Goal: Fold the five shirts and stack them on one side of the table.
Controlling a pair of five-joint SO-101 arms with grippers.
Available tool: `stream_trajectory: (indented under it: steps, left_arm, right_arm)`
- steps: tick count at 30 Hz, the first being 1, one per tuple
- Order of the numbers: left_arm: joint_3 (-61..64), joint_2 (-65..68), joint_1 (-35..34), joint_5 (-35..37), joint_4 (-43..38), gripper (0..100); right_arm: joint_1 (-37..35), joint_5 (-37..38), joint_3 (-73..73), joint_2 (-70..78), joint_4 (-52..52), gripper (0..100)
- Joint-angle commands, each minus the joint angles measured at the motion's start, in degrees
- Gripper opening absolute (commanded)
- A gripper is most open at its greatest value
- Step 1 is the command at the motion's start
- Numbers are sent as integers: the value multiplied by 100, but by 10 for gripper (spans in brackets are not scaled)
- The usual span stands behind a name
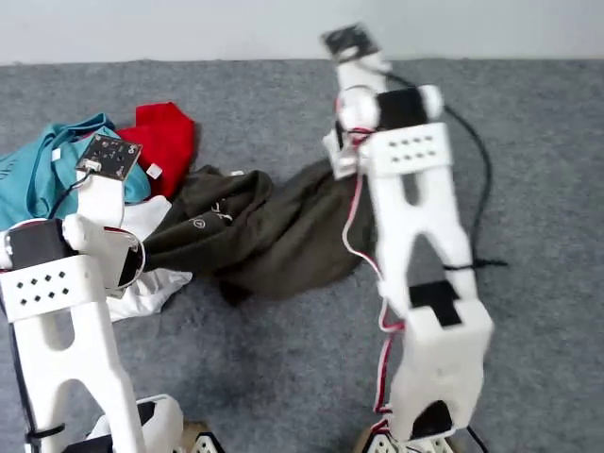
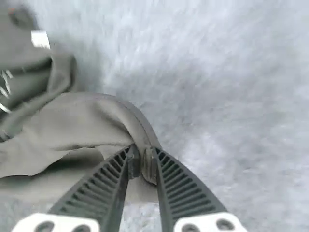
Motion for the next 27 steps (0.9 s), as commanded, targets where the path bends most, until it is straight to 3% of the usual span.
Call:
stream_trajectory:
  steps: [1, 9, 13, 20, 27]
  left_arm:
    - [-22, -158, -18, -97, -62, 13]
    - [-22, -158, -18, -97, -53, 13]
    - [-22, -158, -18, -97, -44, 13]
    - [-22, -158, -18, -97, -44, 13]
    - [-22, -158, -18, -97, -44, 13]
  right_arm:
    - [127, 44, -44, -1200, -136, 9]
    - [127, 53, -26, -3266, -532, 9]
    - [127, 62, 457, -3591, -479, 9]
    - [4, 264, 3200, -3345, -444, 9]
    - [-593, 1178, 5829, -3240, -453, 9]
